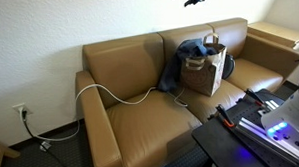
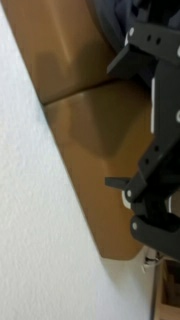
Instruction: Move the bag to the right and place the blue cloth inside it
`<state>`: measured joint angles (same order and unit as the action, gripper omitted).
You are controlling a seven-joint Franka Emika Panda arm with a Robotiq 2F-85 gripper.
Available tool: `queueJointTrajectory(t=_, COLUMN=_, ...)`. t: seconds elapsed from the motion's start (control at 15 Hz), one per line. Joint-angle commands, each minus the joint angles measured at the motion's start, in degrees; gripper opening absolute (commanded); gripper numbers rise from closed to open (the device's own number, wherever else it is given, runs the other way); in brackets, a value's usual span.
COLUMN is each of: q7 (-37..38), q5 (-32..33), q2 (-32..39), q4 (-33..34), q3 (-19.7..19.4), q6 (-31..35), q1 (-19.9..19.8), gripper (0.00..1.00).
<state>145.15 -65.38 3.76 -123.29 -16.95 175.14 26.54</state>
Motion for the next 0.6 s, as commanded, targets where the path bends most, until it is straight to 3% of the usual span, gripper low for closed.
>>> queueJointTrajectory(t=0.0, q7=-0.03, q5=-1.77, q2=1.35, q4=1.24, q3=0.32, q6=-3.36, q1=0.34, gripper=1.0)
queueJointTrajectory(t=0.07, q7=0.33, q5=-1.76, q2=2.87, q4=2.28, q3=8.29, q6=-4.98, q1=-7.25, gripper=1.0)
queueJointTrajectory(t=0.13, q7=0.45, q5=-1.95, q2=4.47, q4=3.22, q3=8.19, q6=-5.76, q1=-7.2, gripper=1.0)
queueJointTrajectory(t=0.2, q7=-0.02, q5=-3.45, q2=5.92, q4=4.08, q3=0.41, q6=-6.88, q1=0.1, gripper=1.0)
queueJointTrajectory(t=0.33, q7=10.39, q5=1.74, q2=9.17, q4=3.93, q3=-1.71, q6=-10.46, q1=0.01, gripper=1.0)
queueJointTrajectory(t=0.4, q7=3.98, q5=-6.67, q2=11.48, q4=3.81, q3=-3.39, q6=-11.74, q1=0.59, gripper=1.0)
queueJointTrajectory(t=0.53, q7=4.18, q5=-8.53, q2=15.03, q4=2.38, q3=-5.91, q6=-10.81, q1=2.59, gripper=1.0)
